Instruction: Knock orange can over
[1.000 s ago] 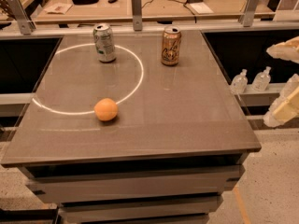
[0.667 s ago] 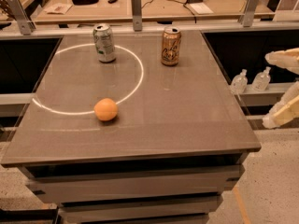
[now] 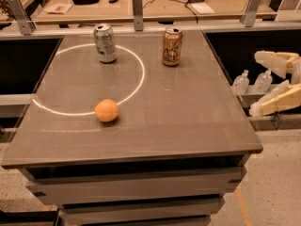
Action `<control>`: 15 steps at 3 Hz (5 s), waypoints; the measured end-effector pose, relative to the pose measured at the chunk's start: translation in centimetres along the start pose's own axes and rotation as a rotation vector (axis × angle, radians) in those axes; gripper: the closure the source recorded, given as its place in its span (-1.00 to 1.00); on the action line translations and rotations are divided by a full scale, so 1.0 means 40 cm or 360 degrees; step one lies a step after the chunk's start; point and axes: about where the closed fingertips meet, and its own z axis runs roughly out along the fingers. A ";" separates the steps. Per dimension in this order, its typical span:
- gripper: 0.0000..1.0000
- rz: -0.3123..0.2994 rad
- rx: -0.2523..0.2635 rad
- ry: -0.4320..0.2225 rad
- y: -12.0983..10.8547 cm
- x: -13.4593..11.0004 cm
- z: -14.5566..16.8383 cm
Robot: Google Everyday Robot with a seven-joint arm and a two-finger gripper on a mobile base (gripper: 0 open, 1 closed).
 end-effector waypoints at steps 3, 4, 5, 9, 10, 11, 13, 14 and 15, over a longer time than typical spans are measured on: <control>-1.00 0.0144 0.0133 -0.0082 -0.067 0.033 0.085; -1.00 0.0166 0.0169 -0.0216 -0.132 0.047 0.159; -1.00 0.0148 0.0213 -0.0291 -0.207 0.064 0.225; -1.00 0.0111 0.0113 -0.0109 -0.468 0.068 0.449; -1.00 0.0155 0.0103 -0.0101 -0.507 0.056 0.506; -1.00 0.0183 0.0086 -0.0127 -0.536 0.052 0.562; -1.00 0.0185 0.0018 -0.0161 -0.541 0.005 0.642; -0.65 0.0175 0.0005 -0.0143 -0.535 -0.028 0.664; -0.19 0.0150 -0.0013 -0.0147 -0.524 -0.063 0.675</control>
Offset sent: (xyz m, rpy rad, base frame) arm 0.0125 0.0016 -0.0059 0.0226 0.0155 -0.0541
